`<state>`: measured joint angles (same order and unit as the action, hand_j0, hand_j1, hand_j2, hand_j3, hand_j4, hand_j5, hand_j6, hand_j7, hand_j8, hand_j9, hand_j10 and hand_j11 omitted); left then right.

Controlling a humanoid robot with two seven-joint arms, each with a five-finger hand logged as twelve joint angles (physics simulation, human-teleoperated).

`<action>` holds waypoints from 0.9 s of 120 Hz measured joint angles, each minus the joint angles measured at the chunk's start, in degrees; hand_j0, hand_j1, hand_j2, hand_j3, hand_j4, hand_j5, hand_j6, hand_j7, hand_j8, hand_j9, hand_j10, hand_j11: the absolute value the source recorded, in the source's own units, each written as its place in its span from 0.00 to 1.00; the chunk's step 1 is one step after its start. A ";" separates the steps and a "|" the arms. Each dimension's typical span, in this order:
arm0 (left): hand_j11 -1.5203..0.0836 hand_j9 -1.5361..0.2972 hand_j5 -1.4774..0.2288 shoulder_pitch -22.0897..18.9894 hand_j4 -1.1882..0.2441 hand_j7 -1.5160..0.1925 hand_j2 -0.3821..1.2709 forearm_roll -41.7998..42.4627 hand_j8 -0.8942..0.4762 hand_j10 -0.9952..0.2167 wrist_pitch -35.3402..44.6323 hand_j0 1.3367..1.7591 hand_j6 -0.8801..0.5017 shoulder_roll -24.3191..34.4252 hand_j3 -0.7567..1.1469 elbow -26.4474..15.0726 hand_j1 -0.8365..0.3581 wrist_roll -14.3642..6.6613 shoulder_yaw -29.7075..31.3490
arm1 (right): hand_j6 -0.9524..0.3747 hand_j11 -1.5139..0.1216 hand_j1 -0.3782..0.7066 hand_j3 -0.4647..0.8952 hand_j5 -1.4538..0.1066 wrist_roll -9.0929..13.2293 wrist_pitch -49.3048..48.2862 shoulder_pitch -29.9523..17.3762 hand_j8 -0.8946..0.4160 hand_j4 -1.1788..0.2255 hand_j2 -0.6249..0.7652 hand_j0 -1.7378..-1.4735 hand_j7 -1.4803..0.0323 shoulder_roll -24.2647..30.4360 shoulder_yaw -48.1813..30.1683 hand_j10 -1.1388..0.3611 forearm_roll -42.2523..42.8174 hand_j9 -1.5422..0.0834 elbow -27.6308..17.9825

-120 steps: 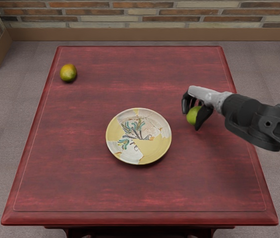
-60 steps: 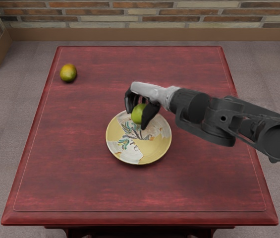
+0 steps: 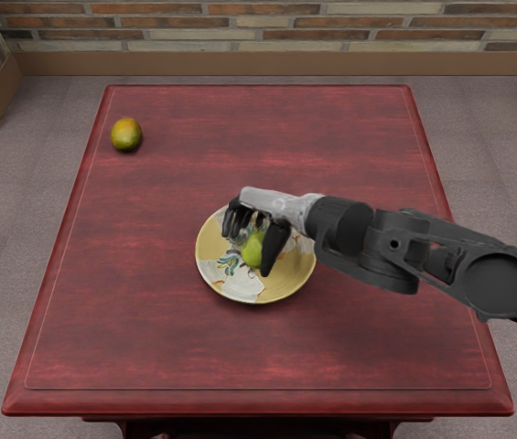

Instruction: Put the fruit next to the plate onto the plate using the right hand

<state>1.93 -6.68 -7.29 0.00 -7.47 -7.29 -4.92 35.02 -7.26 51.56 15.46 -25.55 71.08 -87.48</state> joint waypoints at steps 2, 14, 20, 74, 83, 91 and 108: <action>0.94 0.83 0.86 0.00 0.82 0.88 0.23 0.00 0.65 0.81 0.00 0.76 0.63 0.00 0.40 0.00 0.98 0.00 0.01 | 0.37 0.49 0.39 0.34 0.45 0.00 -0.14 0.00 0.51 0.46 0.64 0.31 0.51 -0.06 -0.10 0.57 -0.35 0.50 0.03; 0.94 0.83 0.86 0.00 0.82 0.88 0.23 0.00 0.65 0.81 0.00 0.76 0.63 0.00 0.40 0.00 0.98 0.01 0.00 | 0.50 0.66 0.25 0.34 0.64 -0.01 -1.00 0.21 0.57 0.61 0.57 0.31 0.69 -0.20 -1.22 0.64 -1.79 0.67 -0.08; 0.94 0.83 0.86 0.00 0.82 0.88 0.23 -0.01 0.65 0.81 0.00 0.76 0.63 0.00 0.40 0.00 0.98 0.01 0.00 | 0.55 0.72 0.20 0.34 0.70 -0.01 -1.71 0.34 0.60 0.66 0.54 0.31 0.75 0.00 -2.46 0.67 -3.21 0.73 -0.34; 0.94 0.83 0.86 0.00 0.82 0.88 0.23 0.00 0.65 0.81 0.00 0.76 0.63 0.00 0.40 -0.08 0.98 0.00 0.05 | 0.70 0.90 0.05 0.34 0.91 -0.02 -26.25 0.97 0.67 0.82 0.46 0.30 0.95 24.61 -19.48 0.75 -52.81 0.92 -0.69; 0.94 0.83 0.86 0.00 0.82 0.88 0.23 0.00 0.65 0.81 0.00 0.76 0.63 0.00 0.40 -0.17 0.98 0.00 0.04 | 0.70 0.91 0.04 0.34 0.91 -0.02 -27.02 0.72 0.68 0.83 0.46 0.30 0.96 29.26 -19.84 0.75 -58.16 0.93 0.88; 0.94 0.83 0.86 0.00 0.82 0.88 0.23 -0.04 0.65 0.81 0.00 0.76 0.63 0.00 0.40 -0.20 0.98 0.00 0.06 | 0.71 0.91 0.04 0.34 0.92 -0.02 -27.37 0.56 0.68 0.83 0.46 0.30 0.97 31.44 -19.89 0.75 -60.62 0.94 1.63; 0.94 0.83 0.86 0.00 0.82 0.88 0.23 -0.08 0.65 0.81 -0.01 0.76 0.63 0.00 0.40 -0.24 0.98 0.00 0.08 | 0.71 0.92 0.03 0.34 0.93 -0.02 -27.66 0.42 0.68 0.83 0.45 0.30 0.97 33.53 -20.05 0.76 -62.74 0.94 2.27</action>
<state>1.93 -6.76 -7.31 0.00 -7.71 -7.29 -4.85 35.00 -34.92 51.98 49.00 -45.60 8.34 -85.21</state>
